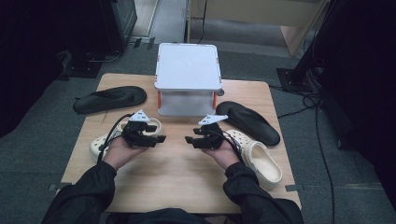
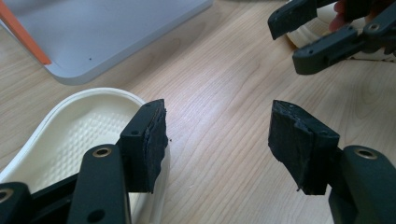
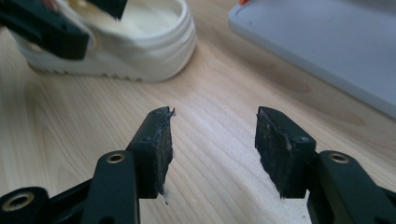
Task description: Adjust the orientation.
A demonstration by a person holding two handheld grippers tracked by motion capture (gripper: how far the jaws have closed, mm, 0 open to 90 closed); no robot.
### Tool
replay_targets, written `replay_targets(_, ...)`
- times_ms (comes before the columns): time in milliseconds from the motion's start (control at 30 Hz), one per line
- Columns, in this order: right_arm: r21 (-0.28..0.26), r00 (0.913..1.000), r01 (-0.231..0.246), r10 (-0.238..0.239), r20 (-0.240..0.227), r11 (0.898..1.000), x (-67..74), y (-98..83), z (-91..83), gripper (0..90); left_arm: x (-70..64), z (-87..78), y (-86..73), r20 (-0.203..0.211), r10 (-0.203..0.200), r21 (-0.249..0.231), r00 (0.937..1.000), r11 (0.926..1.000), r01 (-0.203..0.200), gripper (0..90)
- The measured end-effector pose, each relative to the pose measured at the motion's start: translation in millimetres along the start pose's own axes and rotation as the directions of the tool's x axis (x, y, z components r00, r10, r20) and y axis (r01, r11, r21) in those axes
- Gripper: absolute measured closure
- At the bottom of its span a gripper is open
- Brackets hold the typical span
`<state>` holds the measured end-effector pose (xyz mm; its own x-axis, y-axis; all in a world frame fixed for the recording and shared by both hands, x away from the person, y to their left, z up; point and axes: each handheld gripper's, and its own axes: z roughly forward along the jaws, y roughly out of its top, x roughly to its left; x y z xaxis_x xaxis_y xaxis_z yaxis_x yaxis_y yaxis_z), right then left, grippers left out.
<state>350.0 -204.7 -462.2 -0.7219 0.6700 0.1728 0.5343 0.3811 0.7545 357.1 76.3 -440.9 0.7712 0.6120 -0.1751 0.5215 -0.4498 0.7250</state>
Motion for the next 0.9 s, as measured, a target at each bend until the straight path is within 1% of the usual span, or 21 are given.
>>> replay_targets(33,0.0,1.0,0.0,0.0,0.0,1.0,0.0,0.0,0.0,46.7,0.0,0.0,0.0,0.0,0.0,0.0,1.0,1.0,0.0,37.4)
replay_targets(67,0.024,0.9997,0.022,-0.022,0.008,0.999,1.0,-1.3,4.0,46.8,0.6,-0.2,0.1,0.003,-0.003,-0.002,1.0,1.0,0.003,37.5)
replay_targets(133,0.026,0.9995,0.031,-0.032,0.004,0.999,1.1,-1.5,5.6,46.8,1.2,-0.9,0.0,0.0,0.0,-0.004,1.0,1.0,0.0,37.6)
replay_targets(167,0.026,0.9995,0.032,-0.032,0.004,0.999,1.0,-1.3,6.4,46.8,1.3,-1.3,-0.1,-0.001,-0.001,-0.006,1.0,1.0,0.001,37.6)
replay_targets(233,0.015,1.0,0.008,-0.008,-0.004,1.0,0.0,1.7,7.6,46.8,1.6,-4.0,-1.8,-0.002,-0.004,-0.007,1.0,1.0,0.004,37.5)
replay_targets(267,0.012,0.9999,0.009,-0.009,-0.007,1.0,0.2,2.7,7.8,46.8,1.8,-5.6,-2.6,-0.003,-0.008,-0.004,1.0,1.0,0.008,37.7)
replay_targets(300,0.008,0.9998,0.021,-0.021,-0.003,1.0,0.6,3.7,8.3,46.8,1.9,-7.1,-3.2,-0.004,-0.019,0.001,0.9998,0.9998,0.019,38.2)
replay_targets(367,0.002,0.999,0.044,-0.044,0.002,0.999,3.2,5.4,9.0,48.1,2.5,-9.9,-4.2,0.007,-0.046,0.016,0.9989,0.9988,0.046,40.6)
replay_targets(400,0.001,0.9981,0.061,-0.061,0.001,0.998,4.4,6.3,9.7,49.7,2.5,-9.9,-4.2,0.007,-0.046,0.016,0.9989,0.9988,0.046,41.0)
replay_targets(433,0.004,0.998,0.064,-0.064,-0.001,0.998,5.9,7.6,10.4,53.2,2.6,-12.7,-6.1,0.007,-0.051,0.016,0.9987,0.9986,0.051,41.0)
replay_targets(467,0.004,0.998,0.064,-0.064,-0.001,0.998,5.9,7.6,10.4,53.2,2.6,-12.7,-6.1,0.007,-0.051,0.016,0.9987,0.9986,0.051,41.1)
replay_targets(500,0.006,0.9976,0.068,-0.067,-0.018,0.998,6.5,9.3,11.5,53.9,2.6,-14.1,-7.3,0.002,-0.048,0.012,0.9989,0.9988,0.048,41.1)
replay_targets(567,-0.005,0.9966,0.081,-0.081,-0.014,0.997,7.7,13.4,13.5,54.0,2.9,-17.0,-9.8,-0.012,-0.046,0.004,0.9989,0.9989,0.046,41.1)
replay_targets(600,-0.008,0.9961,0.077,-0.077,-0.043,0.997,8.1,17.9,16.1,53.8,4.1,-20.9,-12.5,-0.023,-0.052,-0.002,0.9984,0.9986,0.052,41.0)
replay_targets(633,-0.006,0.9961,0.07,-0.07,-0.053,0.998,8.4,20.0,18.2,53.7,4.7,-23.4,-13.9,-0.029,-0.056,-0.006,0.998,0.9984,0.056,41.0)
replay_targets(667,-0.006,0.9961,0.07,-0.07,-0.053,0.998,8.4,20.0,18.2,53.7,4.7,-23.4,-13.9,-0.029,-0.056,-0.006,0.998,0.9984,0.056,41.0)
replay_targets(733,-0.007,0.9943,0.071,-0.071,-0.08,0.997,8.4,23.7,23.6,53.5,5.8,-28.4,-16.9,-0.045,-0.063,-0.018,0.997,0.9979,0.062,41.0)
replay_targets(833,-0.011,0.9907,0.08,-0.081,-0.11,0.997,10.9,28.9,31.0,53.8,9.0,-36.6,-21.0,-0.064,-0.081,-0.038,0.9947,0.9962,0.079,41.0)
replay_targets(900,-0.017,0.9877,0.096,-0.098,-0.122,0.995,14.5,32.7,35.0,55.8,11.4,-41.6,-23.5,-0.077,-0.093,-0.051,0.9927,0.9947,0.089,41.1)
